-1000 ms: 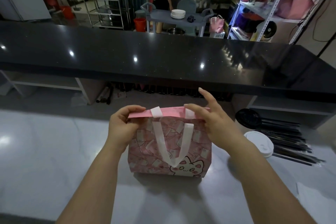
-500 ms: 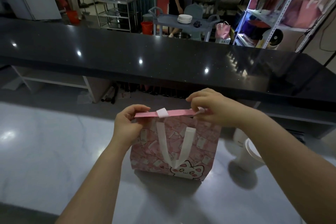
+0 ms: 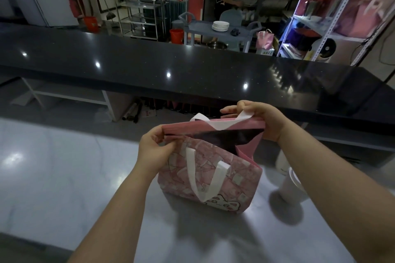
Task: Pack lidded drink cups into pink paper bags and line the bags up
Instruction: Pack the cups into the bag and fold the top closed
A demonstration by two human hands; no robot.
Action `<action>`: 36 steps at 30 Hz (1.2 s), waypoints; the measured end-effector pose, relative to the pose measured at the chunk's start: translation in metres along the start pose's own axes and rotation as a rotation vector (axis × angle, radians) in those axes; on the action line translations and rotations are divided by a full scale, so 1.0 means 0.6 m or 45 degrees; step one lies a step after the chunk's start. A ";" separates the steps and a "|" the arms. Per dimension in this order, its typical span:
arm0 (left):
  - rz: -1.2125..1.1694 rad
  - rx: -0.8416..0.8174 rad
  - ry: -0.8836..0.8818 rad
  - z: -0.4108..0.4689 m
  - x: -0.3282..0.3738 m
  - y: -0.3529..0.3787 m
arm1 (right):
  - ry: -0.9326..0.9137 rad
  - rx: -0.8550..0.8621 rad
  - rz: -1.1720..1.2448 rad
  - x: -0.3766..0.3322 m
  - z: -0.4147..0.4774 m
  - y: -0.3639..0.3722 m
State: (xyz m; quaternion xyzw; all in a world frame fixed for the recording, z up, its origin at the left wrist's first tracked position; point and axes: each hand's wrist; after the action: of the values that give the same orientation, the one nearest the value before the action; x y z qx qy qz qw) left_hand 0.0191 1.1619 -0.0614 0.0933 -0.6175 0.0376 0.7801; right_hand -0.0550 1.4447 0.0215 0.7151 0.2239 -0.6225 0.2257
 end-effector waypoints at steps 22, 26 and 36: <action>0.029 0.077 -0.012 0.002 -0.010 0.014 | -0.266 0.731 -0.327 0.173 -0.141 0.048; 0.007 0.098 -0.006 0.000 -0.011 0.013 | -0.138 0.619 -0.448 0.176 -0.139 0.064; -0.044 0.104 -0.040 0.000 -0.013 0.002 | -0.195 0.931 -0.229 0.184 -0.112 0.066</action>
State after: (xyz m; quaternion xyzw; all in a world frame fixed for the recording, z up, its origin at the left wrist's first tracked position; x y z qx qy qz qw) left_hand 0.0170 1.1636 -0.0687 0.1364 -0.6259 0.0479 0.7664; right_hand 0.0355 1.4577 -0.0779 0.6772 0.0314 -0.7303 -0.0836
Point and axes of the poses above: each hand's wrist, its own z-axis towards the middle knuckle, its own y-axis out of the palm, x = y × z, and after that the axes turned 13 degrees about -z, right-handed
